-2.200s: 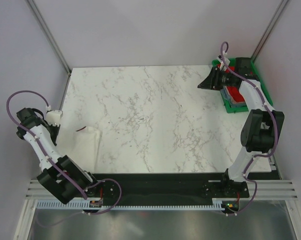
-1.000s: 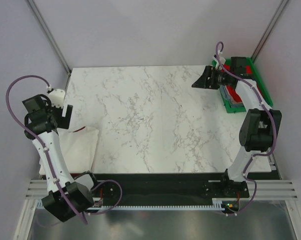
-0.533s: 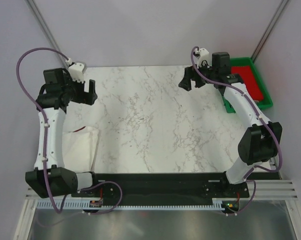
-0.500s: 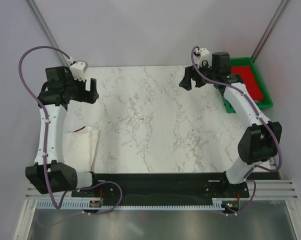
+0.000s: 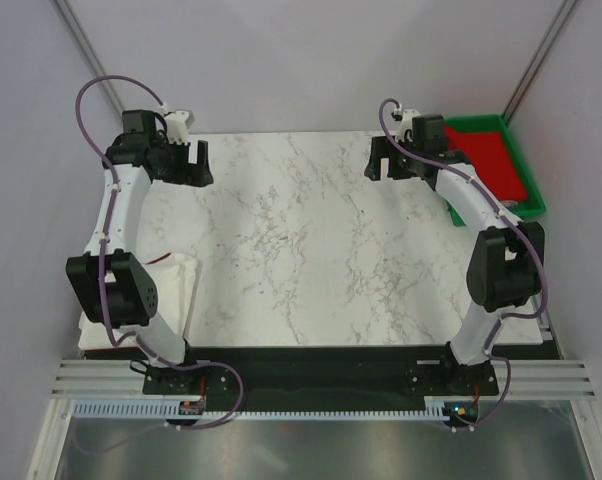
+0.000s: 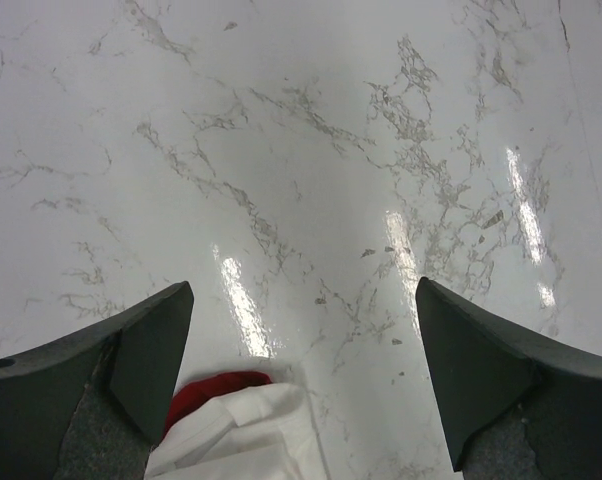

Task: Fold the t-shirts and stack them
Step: Reset both grippers

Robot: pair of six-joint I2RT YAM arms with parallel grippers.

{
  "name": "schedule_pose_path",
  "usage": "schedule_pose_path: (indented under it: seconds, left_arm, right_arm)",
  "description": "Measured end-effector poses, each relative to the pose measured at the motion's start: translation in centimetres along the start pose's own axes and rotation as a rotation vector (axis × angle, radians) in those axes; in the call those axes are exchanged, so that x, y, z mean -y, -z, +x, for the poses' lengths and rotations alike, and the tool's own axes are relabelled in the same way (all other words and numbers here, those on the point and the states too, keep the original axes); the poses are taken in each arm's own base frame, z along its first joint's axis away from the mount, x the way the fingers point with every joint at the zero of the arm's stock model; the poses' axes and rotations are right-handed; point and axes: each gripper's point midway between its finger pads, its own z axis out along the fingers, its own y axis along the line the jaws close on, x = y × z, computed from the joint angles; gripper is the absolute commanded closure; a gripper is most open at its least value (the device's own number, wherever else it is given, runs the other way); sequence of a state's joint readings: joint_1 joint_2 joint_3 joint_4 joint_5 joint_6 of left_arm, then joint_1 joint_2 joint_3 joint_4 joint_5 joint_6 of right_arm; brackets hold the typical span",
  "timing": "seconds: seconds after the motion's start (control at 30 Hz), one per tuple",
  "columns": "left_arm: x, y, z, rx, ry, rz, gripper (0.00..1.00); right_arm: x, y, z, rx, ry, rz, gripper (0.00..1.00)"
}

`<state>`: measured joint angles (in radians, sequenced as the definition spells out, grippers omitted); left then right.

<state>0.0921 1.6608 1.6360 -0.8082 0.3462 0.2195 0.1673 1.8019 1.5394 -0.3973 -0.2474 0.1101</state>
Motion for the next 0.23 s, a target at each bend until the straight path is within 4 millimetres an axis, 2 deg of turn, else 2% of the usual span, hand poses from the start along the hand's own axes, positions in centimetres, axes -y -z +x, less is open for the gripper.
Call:
schedule_pose_path:
  seconds: [0.23]
  left_arm:
    - [-0.2, -2.4, -1.7, -0.004, -0.014, 0.018, 0.00]
  right_arm:
    - [0.0, -2.1, 0.9, -0.041, 0.030, 0.001, 0.02]
